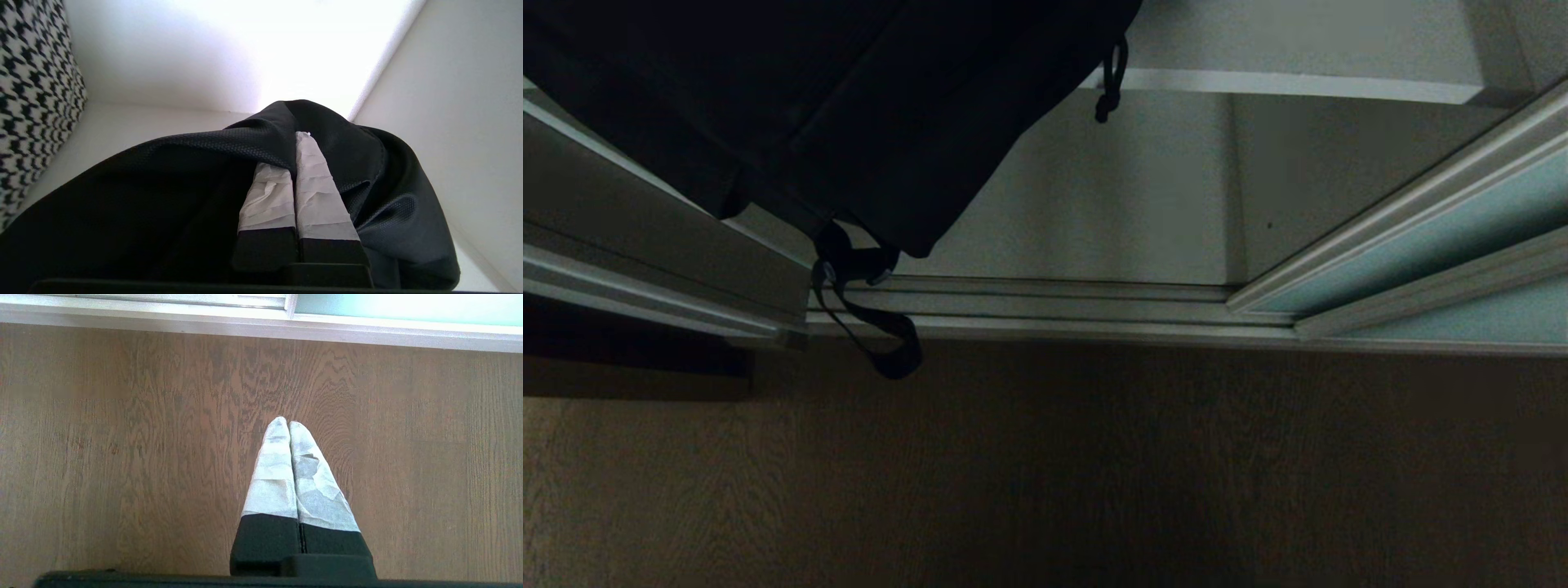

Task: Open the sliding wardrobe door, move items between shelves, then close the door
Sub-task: Place the bag on the higher shelf

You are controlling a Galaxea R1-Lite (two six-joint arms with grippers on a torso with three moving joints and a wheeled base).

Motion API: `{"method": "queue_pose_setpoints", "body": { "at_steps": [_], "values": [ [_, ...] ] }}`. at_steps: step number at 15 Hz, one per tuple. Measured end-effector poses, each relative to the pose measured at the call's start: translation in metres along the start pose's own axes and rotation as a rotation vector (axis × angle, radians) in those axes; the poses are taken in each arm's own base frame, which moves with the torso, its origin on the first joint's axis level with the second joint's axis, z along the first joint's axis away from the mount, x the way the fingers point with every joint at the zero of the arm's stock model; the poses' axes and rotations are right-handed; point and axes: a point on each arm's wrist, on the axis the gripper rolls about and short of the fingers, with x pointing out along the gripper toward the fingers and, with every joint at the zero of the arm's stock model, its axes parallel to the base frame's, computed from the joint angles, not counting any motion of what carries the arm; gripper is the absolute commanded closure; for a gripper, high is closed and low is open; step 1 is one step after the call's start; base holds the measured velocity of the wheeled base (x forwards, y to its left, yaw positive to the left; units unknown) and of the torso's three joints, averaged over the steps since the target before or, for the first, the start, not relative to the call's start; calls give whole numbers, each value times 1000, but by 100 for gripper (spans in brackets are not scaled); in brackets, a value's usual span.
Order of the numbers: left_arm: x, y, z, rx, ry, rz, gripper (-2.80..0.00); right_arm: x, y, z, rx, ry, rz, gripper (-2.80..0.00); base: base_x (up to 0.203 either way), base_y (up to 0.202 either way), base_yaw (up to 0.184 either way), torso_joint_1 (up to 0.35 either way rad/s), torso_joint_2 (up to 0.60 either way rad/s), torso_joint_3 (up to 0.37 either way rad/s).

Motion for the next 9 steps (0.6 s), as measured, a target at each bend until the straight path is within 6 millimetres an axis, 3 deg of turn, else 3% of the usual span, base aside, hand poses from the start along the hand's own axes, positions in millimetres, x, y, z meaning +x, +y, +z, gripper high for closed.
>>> {"method": "queue_pose_setpoints", "body": {
  "at_steps": [5, 9],
  "values": [
    [0, 0, 5, 28, -45, -6, 0, 0, 0, 0, 0, 0, 0, 0, 13, 0, 0, 0, 0, 0],
    [-1, 0, 12, 29, -106, -4, 0, 0, 0, 0, 0, -1, 0, 0, 185, 0, 1, 2, 2, 3]
  ]
}}
